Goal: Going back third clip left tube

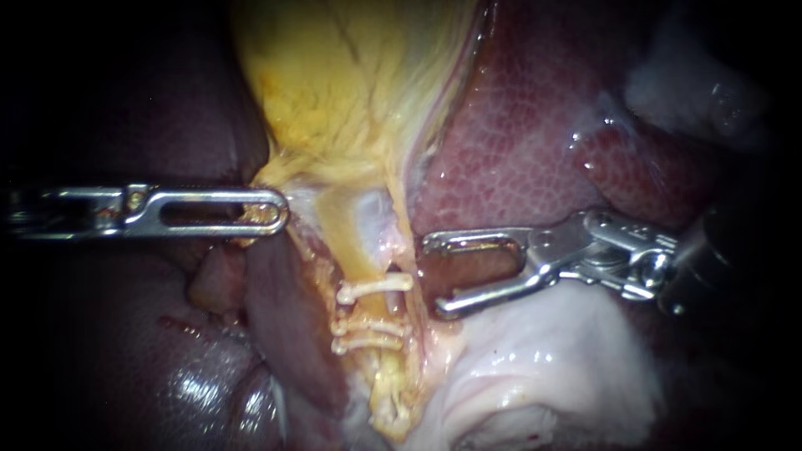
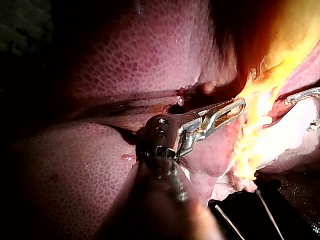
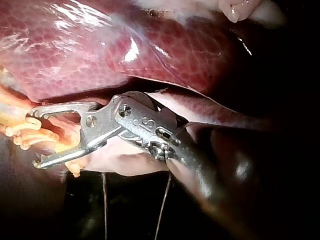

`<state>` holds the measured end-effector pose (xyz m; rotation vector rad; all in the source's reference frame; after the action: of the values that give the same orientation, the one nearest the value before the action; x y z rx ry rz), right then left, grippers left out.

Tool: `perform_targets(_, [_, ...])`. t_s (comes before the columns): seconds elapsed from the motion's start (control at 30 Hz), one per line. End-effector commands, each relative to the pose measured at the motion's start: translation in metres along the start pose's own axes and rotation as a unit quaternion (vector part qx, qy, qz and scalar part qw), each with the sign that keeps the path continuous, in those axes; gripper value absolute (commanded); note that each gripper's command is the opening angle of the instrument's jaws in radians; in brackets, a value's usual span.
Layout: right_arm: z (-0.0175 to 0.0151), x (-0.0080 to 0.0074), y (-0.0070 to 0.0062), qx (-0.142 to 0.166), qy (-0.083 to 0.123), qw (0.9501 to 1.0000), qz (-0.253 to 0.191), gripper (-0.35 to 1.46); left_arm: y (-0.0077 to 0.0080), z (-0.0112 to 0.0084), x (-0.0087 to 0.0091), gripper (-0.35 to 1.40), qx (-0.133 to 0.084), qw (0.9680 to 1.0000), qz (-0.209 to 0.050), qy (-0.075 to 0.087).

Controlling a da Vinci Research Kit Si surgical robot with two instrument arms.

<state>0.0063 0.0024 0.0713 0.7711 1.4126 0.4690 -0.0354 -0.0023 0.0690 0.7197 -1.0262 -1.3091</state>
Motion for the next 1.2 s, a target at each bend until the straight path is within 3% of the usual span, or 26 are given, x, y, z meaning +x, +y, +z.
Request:
perform_targets(0.03, [-0.0003,0.0002,-0.0002,-0.001,-0.003,1.0000,-0.001,0.60,0.0000,0.0000,0.0000,-0.35,0.000,1.0000,0.000,0.000])
perform_targets(0.37, [-0.0015,0.0015,-0.0016,0.002,-0.016,0.9998,-0.014,0.60,0.0004,0.0008,0.0004,-0.35,-0.001,1.0000,0.002,-0.002])
perform_targets(0.5, [-0.0019,0.0014,-0.0016,0.001,-0.018,0.9997,-0.016,0.60,0.0012,0.0022,0.0014,-0.35,-0.004,1.0000,0.005,-0.007])
perform_targets(0.73, [-0.0021,0.0015,-0.0017,0.001,-0.020,0.9996,-0.018,0.60,0.0026,0.0055,0.0031,-0.35,-0.006,0.9999,0.009,0.004])
perform_targets(0.9, [-0.0023,0.0017,-0.0018,0.001,-0.020,0.9997,-0.017,0.60,0.0024,0.0074,0.0034,-0.35,-0.005,0.9999,0.009,0.008])
perform_targets(1.2, [-0.0024,0.0020,-0.0021,0.001,-0.021,0.9996,-0.019,0.60,0.0024,0.0084,0.0036,-0.35,-0.006,0.9999,0.010,0.011])
